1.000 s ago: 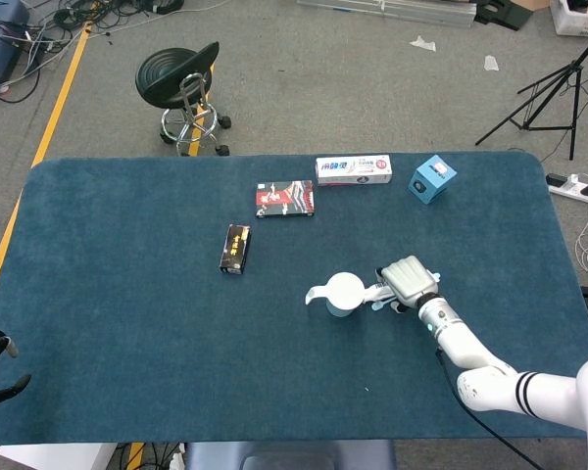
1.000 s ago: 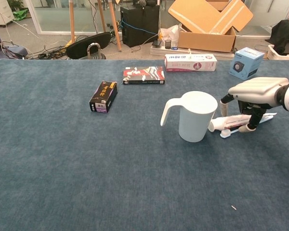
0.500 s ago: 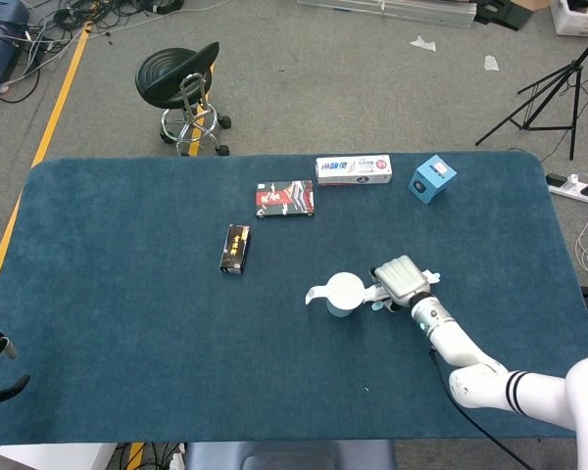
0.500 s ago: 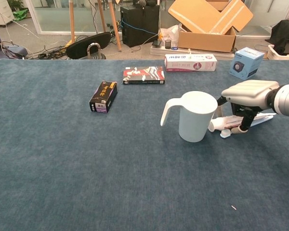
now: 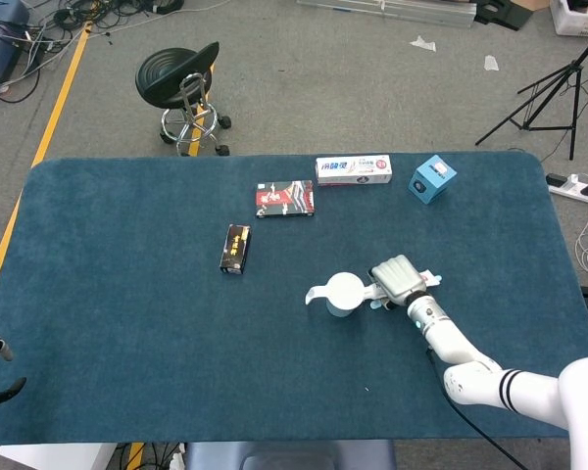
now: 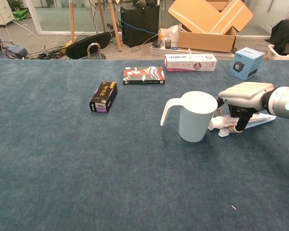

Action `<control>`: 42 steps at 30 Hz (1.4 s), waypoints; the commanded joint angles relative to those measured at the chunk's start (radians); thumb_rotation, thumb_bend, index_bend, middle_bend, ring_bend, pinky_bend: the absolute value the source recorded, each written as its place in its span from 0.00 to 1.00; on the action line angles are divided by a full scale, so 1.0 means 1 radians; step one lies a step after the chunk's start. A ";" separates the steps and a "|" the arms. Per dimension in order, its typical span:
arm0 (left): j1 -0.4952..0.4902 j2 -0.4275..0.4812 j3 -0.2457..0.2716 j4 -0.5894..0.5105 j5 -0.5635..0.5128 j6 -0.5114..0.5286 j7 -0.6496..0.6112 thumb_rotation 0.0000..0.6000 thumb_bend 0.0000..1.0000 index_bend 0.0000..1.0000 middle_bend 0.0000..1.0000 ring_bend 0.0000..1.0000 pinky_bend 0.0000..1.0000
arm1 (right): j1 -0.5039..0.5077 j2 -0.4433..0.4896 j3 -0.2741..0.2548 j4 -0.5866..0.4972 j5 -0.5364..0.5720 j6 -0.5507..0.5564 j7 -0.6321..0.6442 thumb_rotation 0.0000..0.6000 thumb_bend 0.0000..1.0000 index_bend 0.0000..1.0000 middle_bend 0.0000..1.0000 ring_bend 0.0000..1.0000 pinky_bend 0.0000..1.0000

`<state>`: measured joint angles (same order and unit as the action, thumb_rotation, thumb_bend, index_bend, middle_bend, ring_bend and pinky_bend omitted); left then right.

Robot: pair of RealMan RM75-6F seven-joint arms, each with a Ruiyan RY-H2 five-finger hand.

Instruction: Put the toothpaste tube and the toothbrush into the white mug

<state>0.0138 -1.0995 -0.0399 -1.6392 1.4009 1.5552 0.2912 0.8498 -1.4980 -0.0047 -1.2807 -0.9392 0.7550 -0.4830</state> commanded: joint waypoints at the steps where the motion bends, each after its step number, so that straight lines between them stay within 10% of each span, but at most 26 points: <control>1: 0.000 0.000 0.000 0.000 0.001 0.000 0.000 1.00 0.00 0.52 0.38 0.31 0.42 | -0.002 0.001 0.004 -0.001 -0.001 0.000 0.001 1.00 0.24 0.53 1.00 0.99 1.00; 42: -0.022 -0.008 -0.003 -0.018 0.005 -0.024 0.043 1.00 0.00 0.52 0.38 0.31 0.42 | -0.052 0.202 0.087 -0.224 0.013 0.128 -0.011 1.00 0.29 0.69 1.00 1.00 1.00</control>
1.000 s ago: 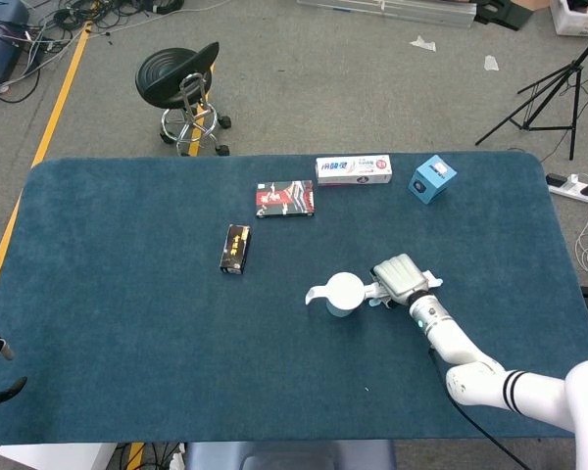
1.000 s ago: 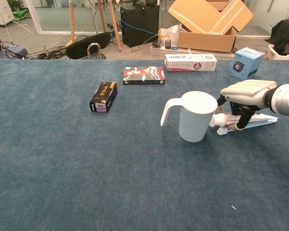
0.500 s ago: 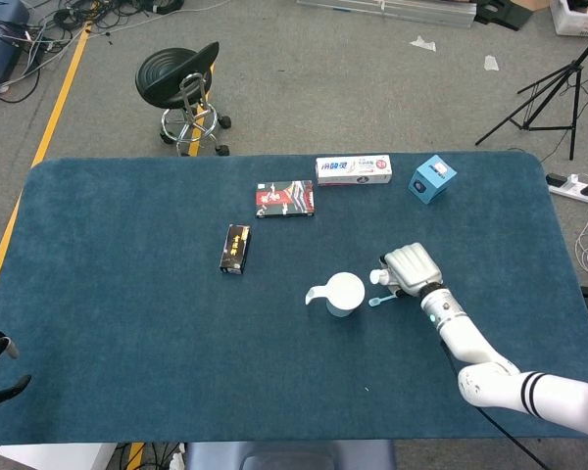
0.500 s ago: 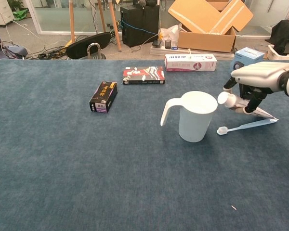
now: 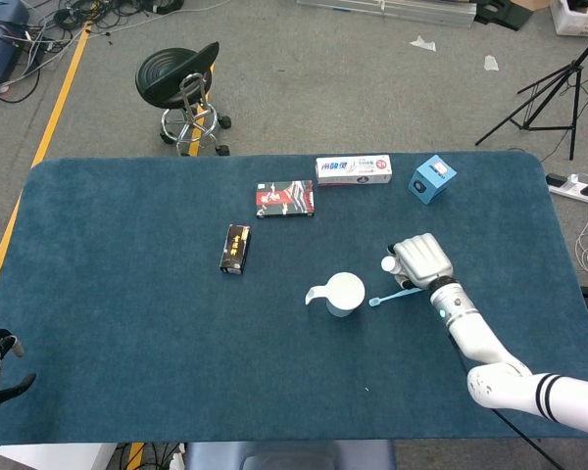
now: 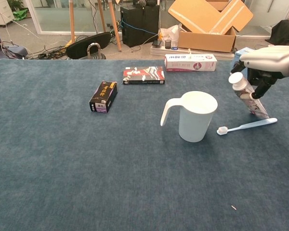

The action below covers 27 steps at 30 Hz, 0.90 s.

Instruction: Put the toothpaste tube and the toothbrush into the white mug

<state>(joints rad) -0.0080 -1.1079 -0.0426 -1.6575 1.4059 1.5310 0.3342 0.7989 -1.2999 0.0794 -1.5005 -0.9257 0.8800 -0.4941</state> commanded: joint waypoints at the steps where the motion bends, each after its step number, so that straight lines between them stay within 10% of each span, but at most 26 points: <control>1: 0.000 0.000 0.000 -0.001 -0.001 0.000 0.001 1.00 0.00 0.52 0.38 0.31 0.42 | -0.001 0.007 0.005 -0.008 0.000 0.005 0.000 1.00 0.29 0.69 1.00 1.00 1.00; 27: -0.001 -0.003 0.000 0.003 -0.001 0.002 -0.001 1.00 0.00 0.52 0.38 0.31 0.42 | 0.012 0.106 0.145 -0.182 -0.046 0.103 0.077 1.00 0.29 0.71 1.00 1.00 1.00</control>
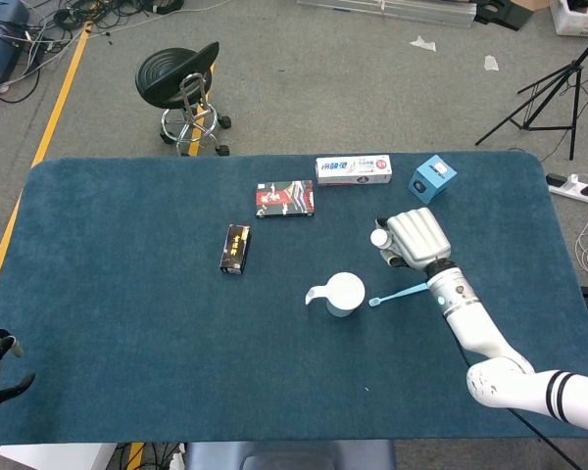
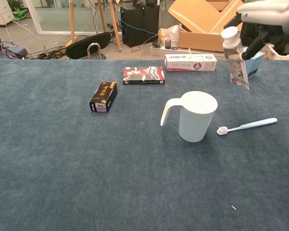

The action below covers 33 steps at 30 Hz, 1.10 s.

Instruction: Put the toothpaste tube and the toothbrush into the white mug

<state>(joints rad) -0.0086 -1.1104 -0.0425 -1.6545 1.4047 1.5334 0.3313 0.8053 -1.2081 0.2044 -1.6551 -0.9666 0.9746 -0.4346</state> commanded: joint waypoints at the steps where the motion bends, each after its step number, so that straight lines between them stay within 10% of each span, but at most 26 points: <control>1: -0.001 0.000 0.001 -0.001 0.001 -0.001 0.002 1.00 0.00 0.52 0.38 0.31 0.42 | 0.007 0.017 0.026 -0.036 -0.007 0.009 0.022 1.00 0.29 0.71 1.00 1.00 1.00; 33: 0.003 0.010 0.005 -0.017 0.002 0.004 0.010 1.00 0.00 0.52 0.38 0.31 0.42 | 0.080 0.030 0.069 -0.231 -0.057 -0.039 0.099 1.00 0.29 0.72 1.00 1.00 1.00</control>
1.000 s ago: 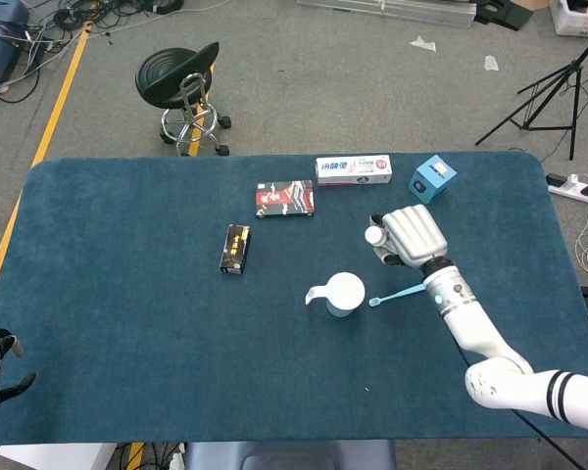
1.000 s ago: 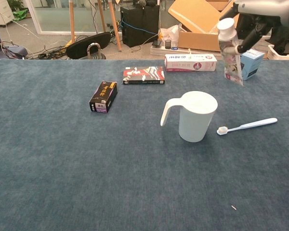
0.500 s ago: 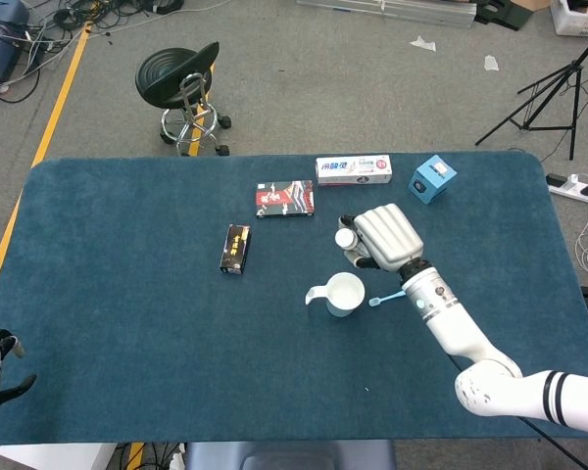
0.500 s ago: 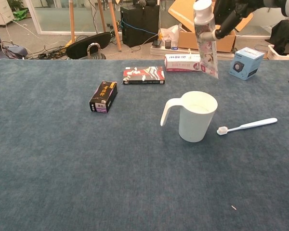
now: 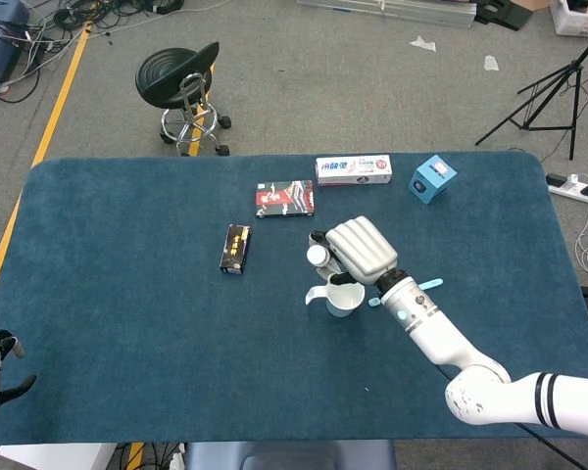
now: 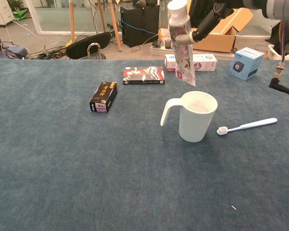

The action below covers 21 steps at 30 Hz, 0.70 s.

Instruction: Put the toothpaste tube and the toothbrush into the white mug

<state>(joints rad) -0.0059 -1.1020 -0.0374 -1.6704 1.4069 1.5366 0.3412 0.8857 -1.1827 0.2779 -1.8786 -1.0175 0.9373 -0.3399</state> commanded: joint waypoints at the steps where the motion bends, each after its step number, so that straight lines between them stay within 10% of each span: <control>1: 0.001 0.002 0.000 -0.002 0.000 0.000 0.000 1.00 0.00 0.52 0.38 0.31 0.42 | -0.002 0.006 -0.007 -0.011 -0.009 -0.001 0.005 1.00 0.29 0.72 1.00 1.00 1.00; 21: -0.004 -0.009 0.002 0.003 -0.004 -0.009 0.012 1.00 0.00 0.52 0.38 0.31 0.42 | -0.043 0.044 -0.066 -0.067 -0.058 0.017 0.018 1.00 0.29 0.72 1.00 1.00 1.00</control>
<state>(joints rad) -0.0102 -1.1107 -0.0358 -1.6673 1.4027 1.5278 0.3529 0.8439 -1.1383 0.2131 -1.9459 -1.0745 0.9550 -0.3228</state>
